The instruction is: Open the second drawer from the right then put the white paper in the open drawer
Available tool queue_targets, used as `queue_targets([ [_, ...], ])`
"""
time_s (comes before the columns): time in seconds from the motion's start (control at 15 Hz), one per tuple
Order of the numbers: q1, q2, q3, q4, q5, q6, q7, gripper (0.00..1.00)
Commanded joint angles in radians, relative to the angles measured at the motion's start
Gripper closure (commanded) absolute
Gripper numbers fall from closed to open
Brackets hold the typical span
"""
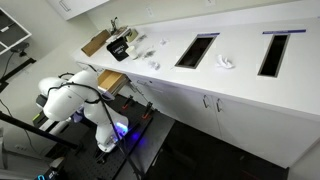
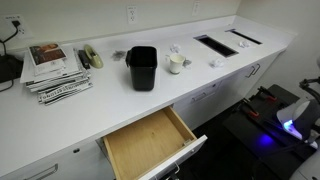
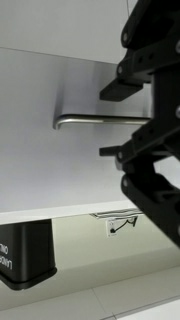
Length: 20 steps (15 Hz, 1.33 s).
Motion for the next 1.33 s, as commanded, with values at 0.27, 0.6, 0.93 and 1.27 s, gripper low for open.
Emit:
queue_targets([
  [0.27, 0.001, 0.000, 0.017, 0.119, 0.100, 0.088, -0.164, 0.00],
  [0.6, -0.063, -0.087, 0.054, 0.041, 0.080, 0.282, -0.169, 0.00],
  [0.93, -0.080, -0.072, 0.051, 0.082, 0.081, 0.351, -0.187, 0.00],
  [1.27, -0.106, -0.126, 0.066, 0.033, 0.063, 0.440, -0.114, 0.00],
])
